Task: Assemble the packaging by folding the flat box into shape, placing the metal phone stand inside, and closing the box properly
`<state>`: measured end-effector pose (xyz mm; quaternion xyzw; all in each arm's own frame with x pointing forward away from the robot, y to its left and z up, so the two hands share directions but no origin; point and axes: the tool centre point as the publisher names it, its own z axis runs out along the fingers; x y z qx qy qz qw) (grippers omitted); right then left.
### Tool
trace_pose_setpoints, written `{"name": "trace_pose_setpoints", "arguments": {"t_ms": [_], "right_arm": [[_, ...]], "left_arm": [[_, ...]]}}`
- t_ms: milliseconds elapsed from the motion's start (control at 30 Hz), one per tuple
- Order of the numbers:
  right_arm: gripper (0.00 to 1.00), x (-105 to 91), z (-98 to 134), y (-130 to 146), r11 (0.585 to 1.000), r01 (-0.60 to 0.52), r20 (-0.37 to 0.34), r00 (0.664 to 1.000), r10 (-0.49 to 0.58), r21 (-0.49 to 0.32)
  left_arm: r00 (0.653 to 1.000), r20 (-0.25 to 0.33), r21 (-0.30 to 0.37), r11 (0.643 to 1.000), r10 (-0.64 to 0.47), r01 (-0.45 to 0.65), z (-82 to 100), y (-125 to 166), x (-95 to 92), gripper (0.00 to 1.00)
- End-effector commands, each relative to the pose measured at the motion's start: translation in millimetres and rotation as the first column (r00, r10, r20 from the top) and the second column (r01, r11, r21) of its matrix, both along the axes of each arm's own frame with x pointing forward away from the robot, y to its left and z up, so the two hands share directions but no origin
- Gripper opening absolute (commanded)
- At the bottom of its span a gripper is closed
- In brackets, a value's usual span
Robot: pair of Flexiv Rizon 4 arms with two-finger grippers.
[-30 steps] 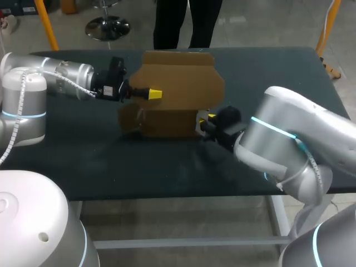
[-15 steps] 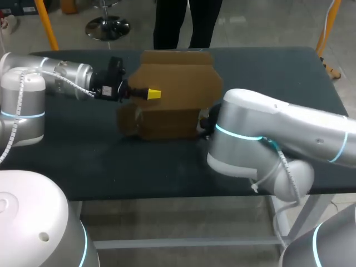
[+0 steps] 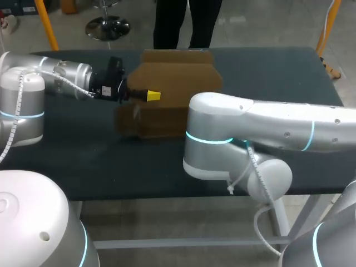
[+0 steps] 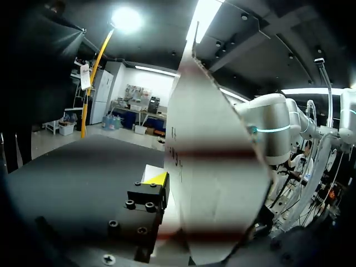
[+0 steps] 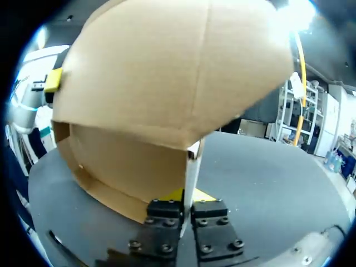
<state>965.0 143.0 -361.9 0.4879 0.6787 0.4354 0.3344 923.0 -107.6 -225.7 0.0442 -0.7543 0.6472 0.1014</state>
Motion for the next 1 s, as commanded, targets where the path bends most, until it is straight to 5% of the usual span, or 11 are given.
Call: {"name": "trace_pose_setpoints", "arguments": {"t_ms": [33,533,1000], "right_arm": [[0.0,-3.7,1,4,0.976,0.204,0.045,0.978,-0.201,-0.069],[0.0,2.3,11,-22,0.998,0.025,-0.048,0.999,-0.023,0.05],[0.0,-1.3,18,-35,0.971,-0.177,-0.057,0.981,0.188,0.158]], "left_arm": [[1.0,0.012,0.01,1.0,0.006,-0.006,1.5,-4,-3.7,1.0],[0.99,0.142,0.066,0.998,0.001,-0.01,9.2,2,-22.1,1.0],[0.978,0.209,0.09,0.996,-0.015,-0.004,17.9,11,-33.6,1.0]]}}
